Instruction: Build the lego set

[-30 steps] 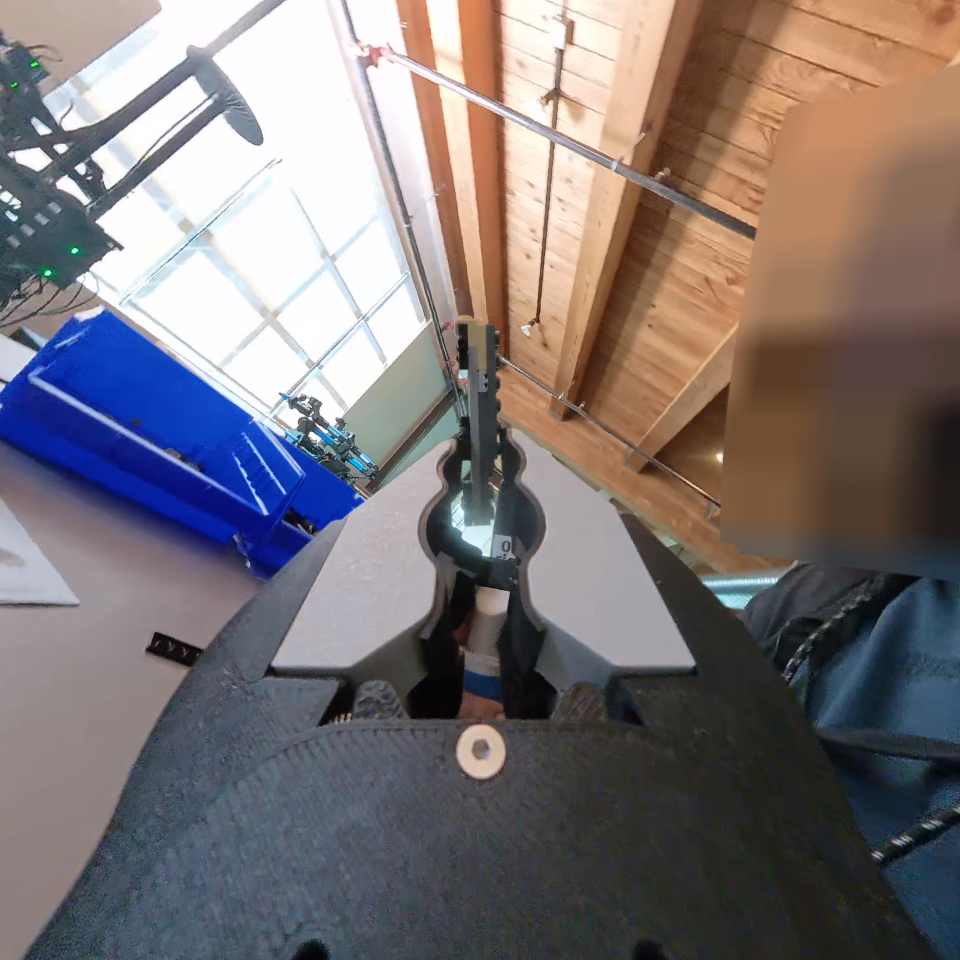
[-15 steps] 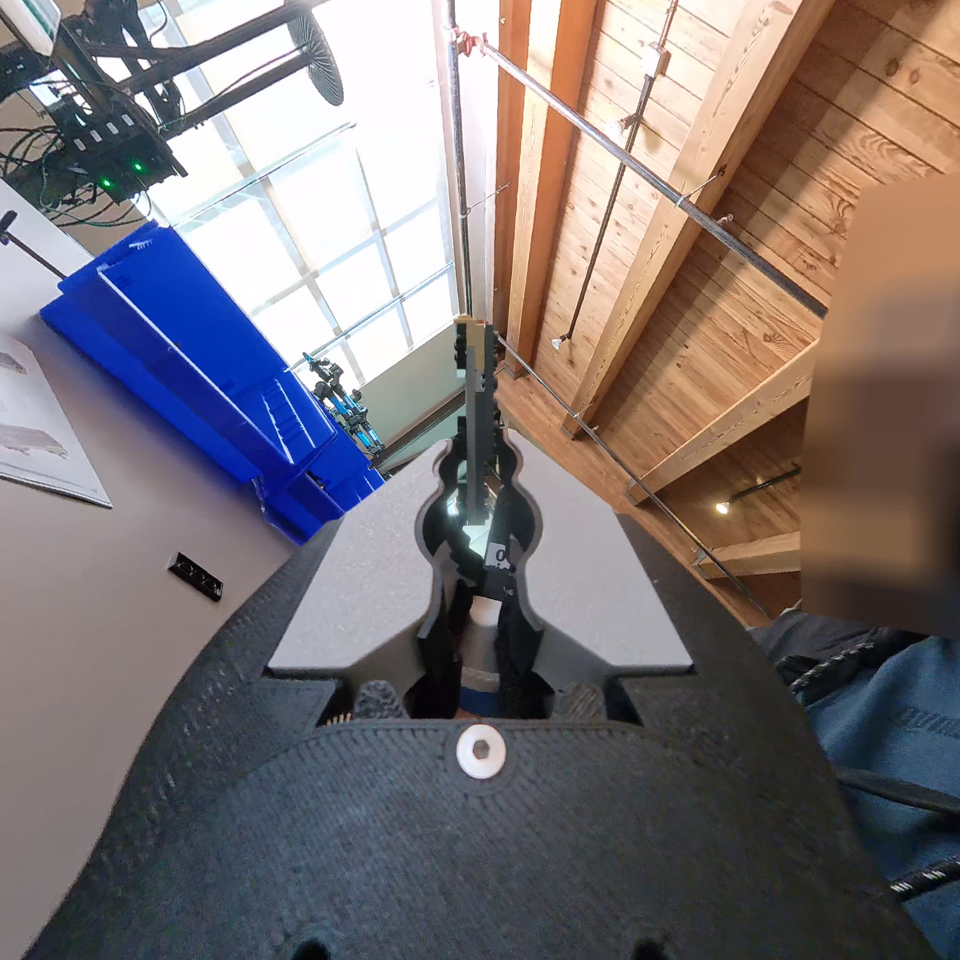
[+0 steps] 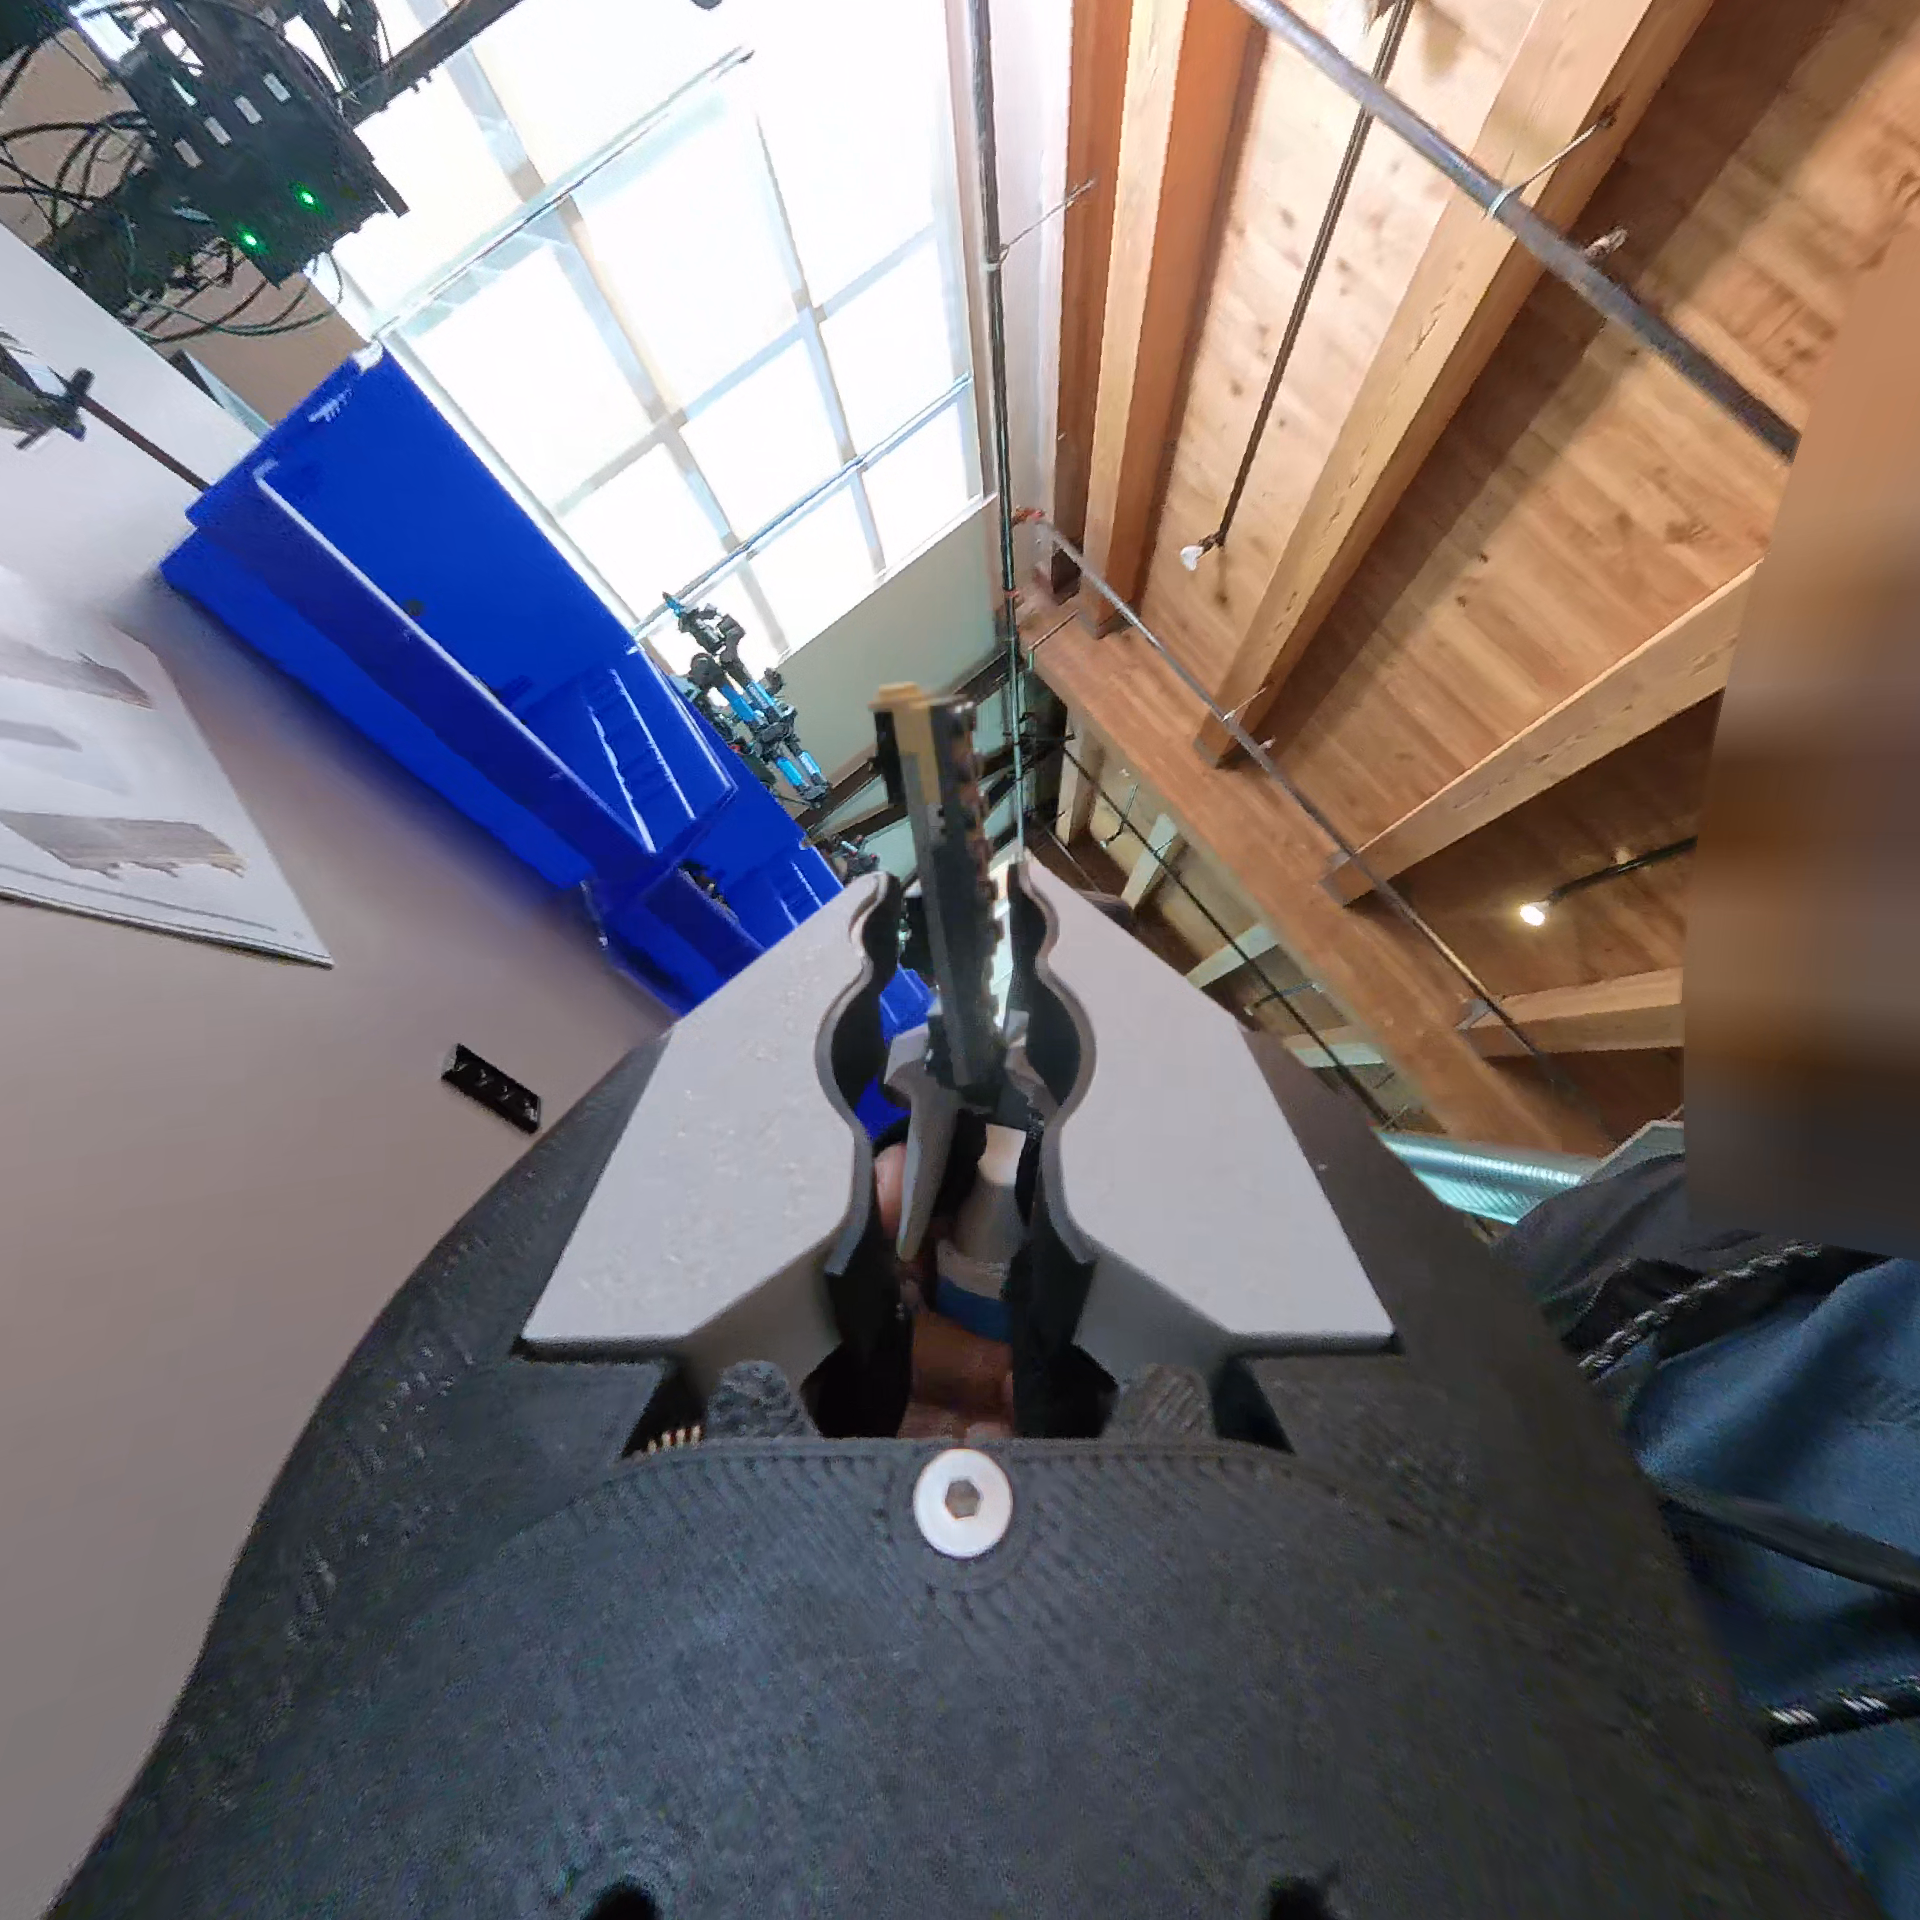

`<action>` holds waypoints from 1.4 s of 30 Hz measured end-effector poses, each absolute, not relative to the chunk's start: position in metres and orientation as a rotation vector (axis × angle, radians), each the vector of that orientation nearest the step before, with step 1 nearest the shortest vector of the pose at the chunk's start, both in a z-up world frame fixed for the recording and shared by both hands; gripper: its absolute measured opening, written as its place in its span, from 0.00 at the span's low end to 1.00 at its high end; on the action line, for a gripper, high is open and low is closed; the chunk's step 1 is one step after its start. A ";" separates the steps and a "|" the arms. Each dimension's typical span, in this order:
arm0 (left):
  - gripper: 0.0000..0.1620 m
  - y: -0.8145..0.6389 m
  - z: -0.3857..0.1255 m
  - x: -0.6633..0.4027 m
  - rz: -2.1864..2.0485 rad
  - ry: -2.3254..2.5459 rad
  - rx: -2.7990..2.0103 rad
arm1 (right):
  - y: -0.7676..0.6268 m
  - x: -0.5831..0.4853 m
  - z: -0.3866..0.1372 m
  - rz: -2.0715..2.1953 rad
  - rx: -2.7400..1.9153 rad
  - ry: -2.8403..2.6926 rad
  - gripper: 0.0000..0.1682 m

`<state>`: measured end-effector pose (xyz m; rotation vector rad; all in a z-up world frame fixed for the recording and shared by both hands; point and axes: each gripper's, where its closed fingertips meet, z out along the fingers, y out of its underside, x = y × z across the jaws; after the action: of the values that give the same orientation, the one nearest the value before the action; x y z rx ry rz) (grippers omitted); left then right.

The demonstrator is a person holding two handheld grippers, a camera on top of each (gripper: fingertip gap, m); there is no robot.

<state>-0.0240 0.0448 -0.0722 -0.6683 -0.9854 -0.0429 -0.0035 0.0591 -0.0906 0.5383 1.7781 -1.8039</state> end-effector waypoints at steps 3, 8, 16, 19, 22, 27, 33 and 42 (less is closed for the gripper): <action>0.13 0.044 -0.074 -0.025 -0.060 -0.999 -0.693 | 0.059 0.000 -0.097 -1.736 0.519 1.791 0.06; 0.11 0.048 -0.084 -0.026 -0.109 -1.033 -0.722 | 0.060 -0.001 -0.101 -1.666 0.534 1.750 0.06; 0.10 0.037 -0.089 -0.029 -0.117 -1.076 -0.644 | 0.066 -0.014 -0.102 -1.679 0.486 1.844 0.18; 0.10 0.026 -0.093 -0.031 -0.093 -1.113 -0.608 | 0.077 -0.039 -0.113 -1.703 0.499 2.042 0.24; 0.09 0.018 -0.097 -0.033 -0.080 -1.140 -0.586 | 0.097 -0.079 -0.142 -1.662 0.595 2.390 0.24; 0.10 0.020 -0.100 -0.033 -0.094 -1.153 -0.581 | 0.118 -0.105 -0.187 -1.414 0.701 2.751 0.26; 0.10 0.027 -0.103 -0.033 -0.123 -1.157 -0.588 | 0.119 -0.110 -0.215 -1.265 0.696 2.910 0.26; 0.09 0.029 -0.105 -0.033 -0.140 -1.168 -0.588 | 0.116 -0.109 -0.215 -1.271 0.598 2.983 0.09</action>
<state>-0.0333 0.0286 -0.1054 -0.5876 -1.1676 -0.1396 -0.1093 0.1160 -0.2148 0.5980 2.9827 -1.2714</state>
